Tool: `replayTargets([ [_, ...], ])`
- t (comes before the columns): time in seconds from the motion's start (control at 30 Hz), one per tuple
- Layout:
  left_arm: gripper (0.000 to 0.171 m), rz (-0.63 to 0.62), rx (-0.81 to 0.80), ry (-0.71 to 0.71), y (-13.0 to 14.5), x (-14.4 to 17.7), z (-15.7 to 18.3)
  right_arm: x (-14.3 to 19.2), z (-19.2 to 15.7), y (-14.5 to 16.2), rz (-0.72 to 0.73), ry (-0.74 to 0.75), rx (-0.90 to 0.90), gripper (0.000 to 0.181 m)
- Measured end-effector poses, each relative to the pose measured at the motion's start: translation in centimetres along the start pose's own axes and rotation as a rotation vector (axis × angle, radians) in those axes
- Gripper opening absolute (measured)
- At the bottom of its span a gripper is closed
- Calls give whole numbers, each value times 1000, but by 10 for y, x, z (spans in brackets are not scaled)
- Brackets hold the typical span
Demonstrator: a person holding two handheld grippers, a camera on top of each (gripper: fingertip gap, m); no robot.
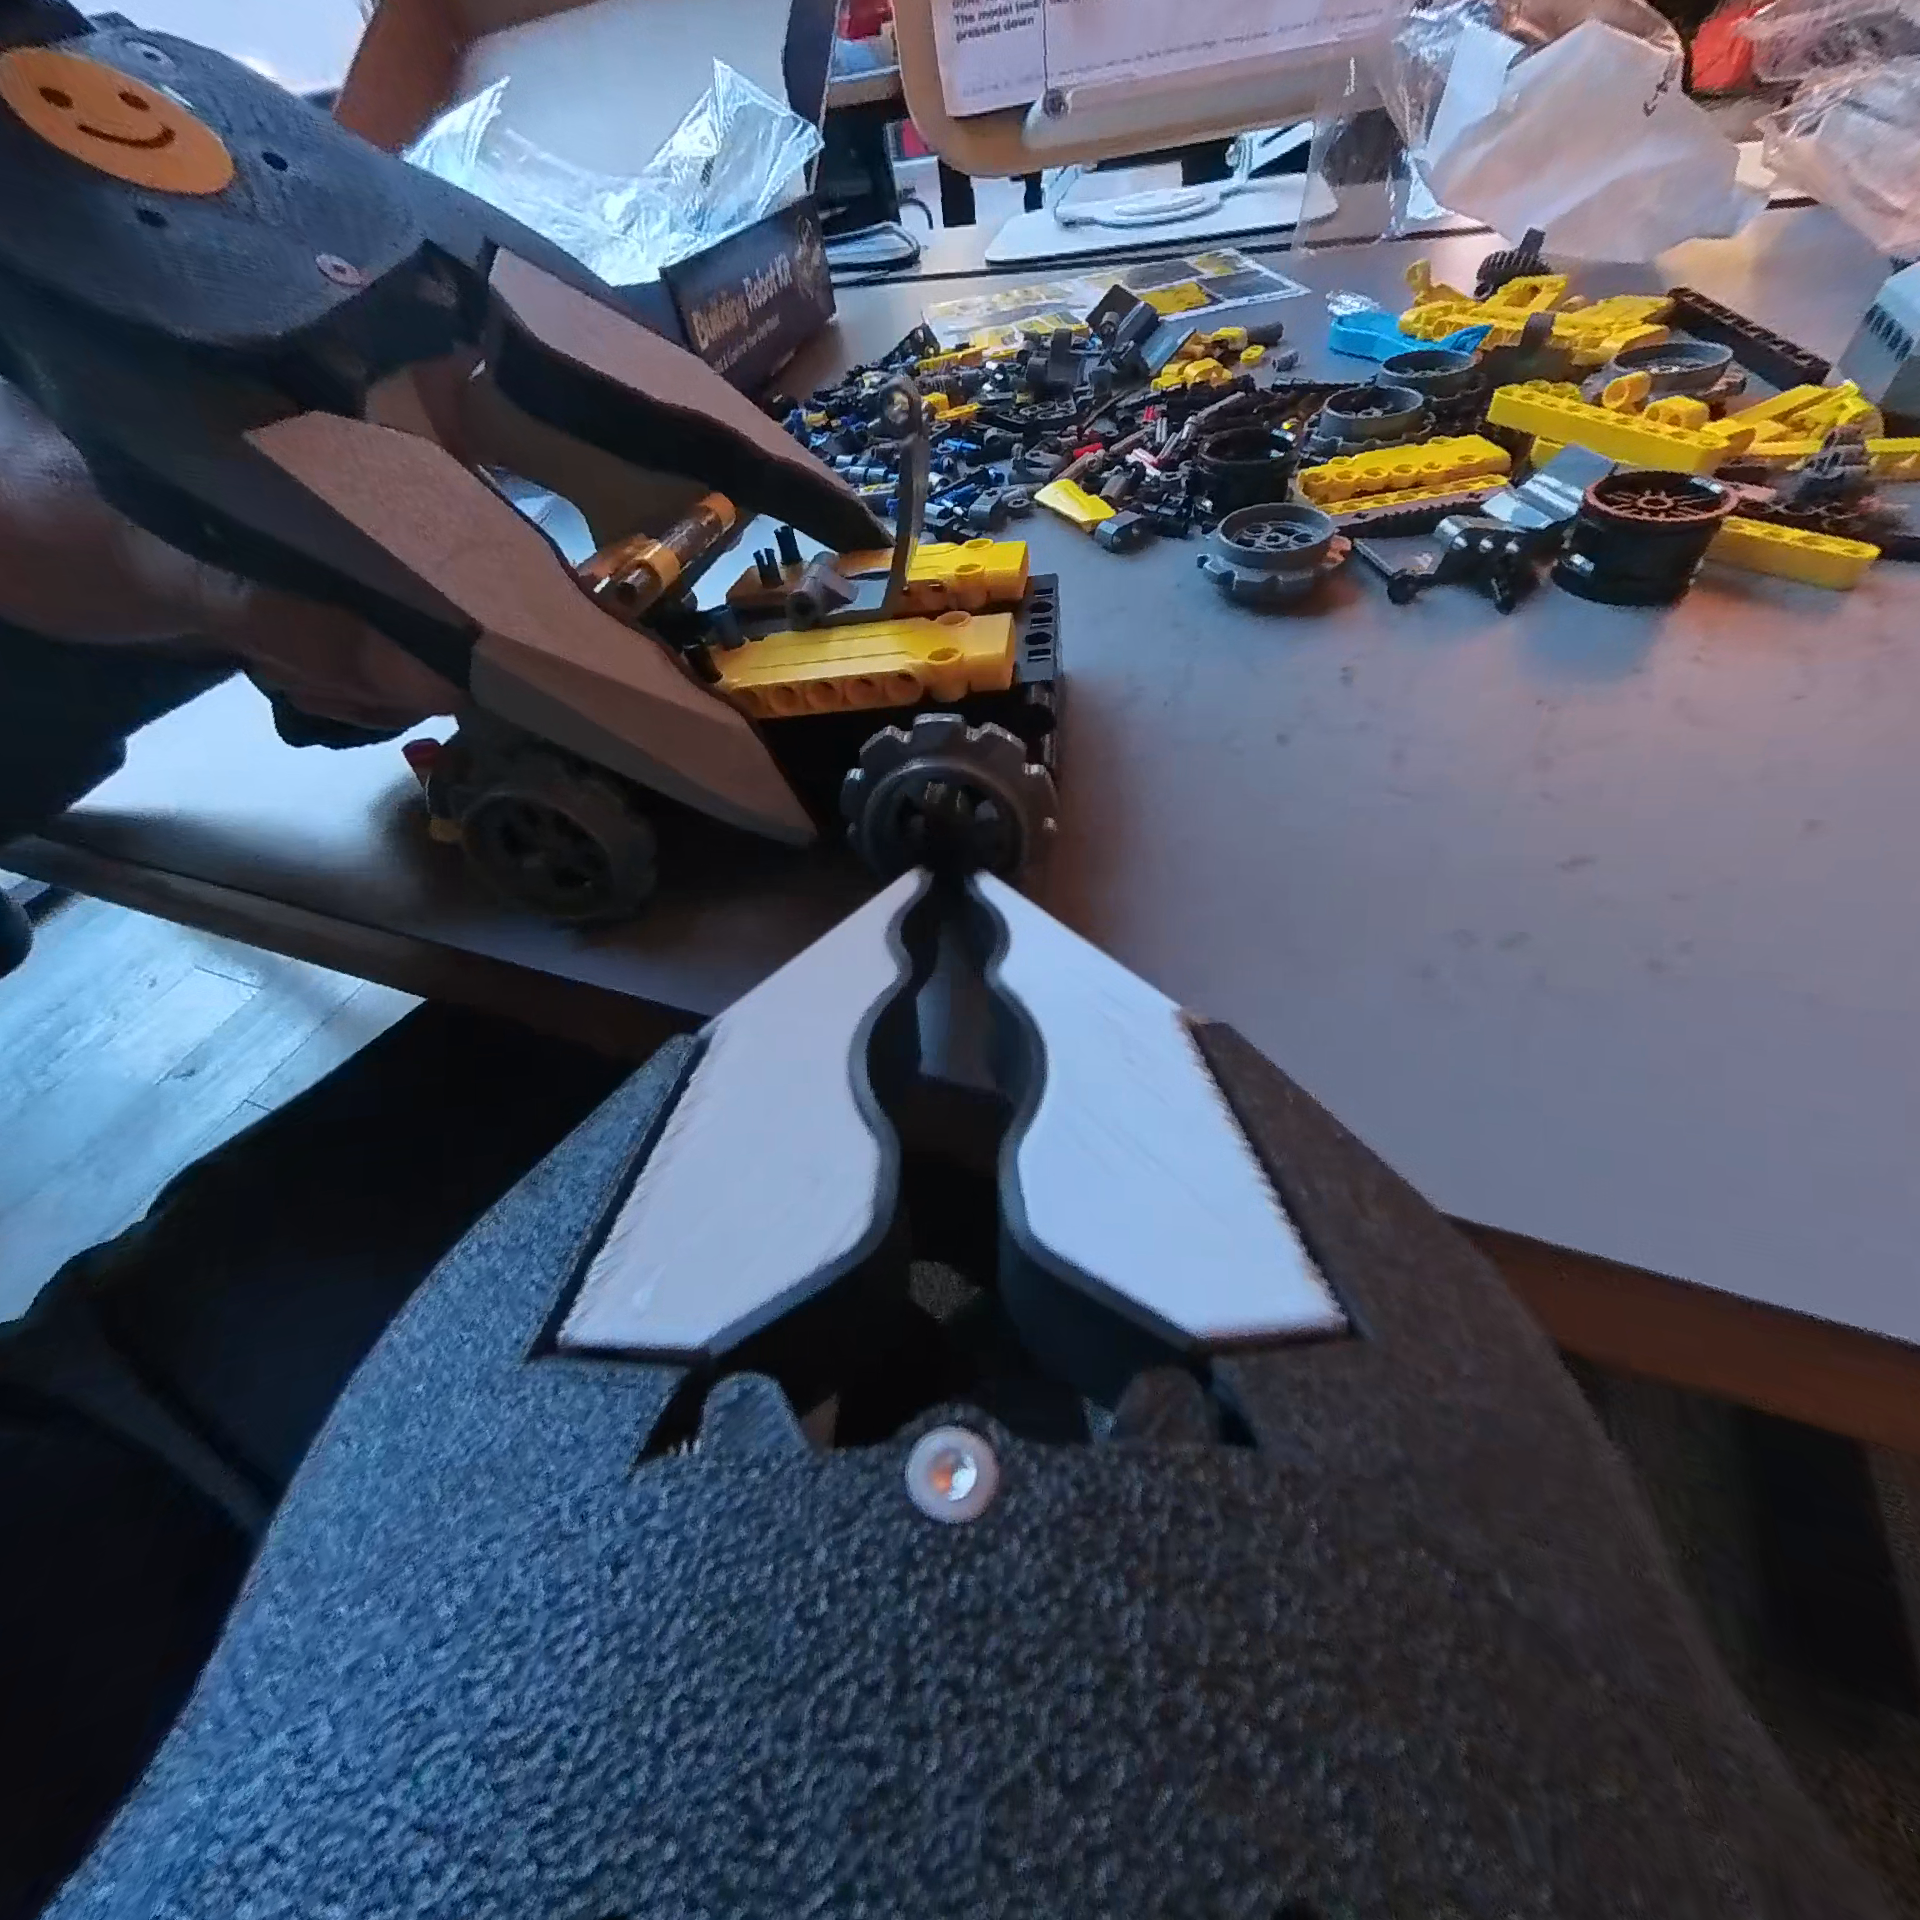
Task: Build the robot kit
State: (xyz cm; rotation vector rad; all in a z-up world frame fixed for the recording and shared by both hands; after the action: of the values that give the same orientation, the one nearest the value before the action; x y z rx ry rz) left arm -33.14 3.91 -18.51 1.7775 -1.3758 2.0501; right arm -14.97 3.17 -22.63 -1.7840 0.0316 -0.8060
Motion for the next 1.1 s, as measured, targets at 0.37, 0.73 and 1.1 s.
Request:
replayTargets([
  [0.37,90,4,-9,8,1,0,0,6,-5,-2,7,35,42,0],
  [0.73,90,2,-10,9,1,0,0,7,-7,-4,13,66,63,7],
  [1.1,89,-2,-16,14,1,1,0,7,-10,-5,-4,79,84,6],
])
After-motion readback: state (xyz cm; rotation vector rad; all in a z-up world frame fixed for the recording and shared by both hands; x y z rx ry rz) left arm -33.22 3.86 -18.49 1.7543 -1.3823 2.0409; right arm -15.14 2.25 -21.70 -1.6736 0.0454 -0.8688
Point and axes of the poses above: each gripper's, where its closed fingertips meet, x back along the fingers, y out of its underside, z = x × y across the jaws, the point moved 10 cm from there along x, back along the fingers, and after that the axes turned 14 degrees about -z, right-handed, at the moved point
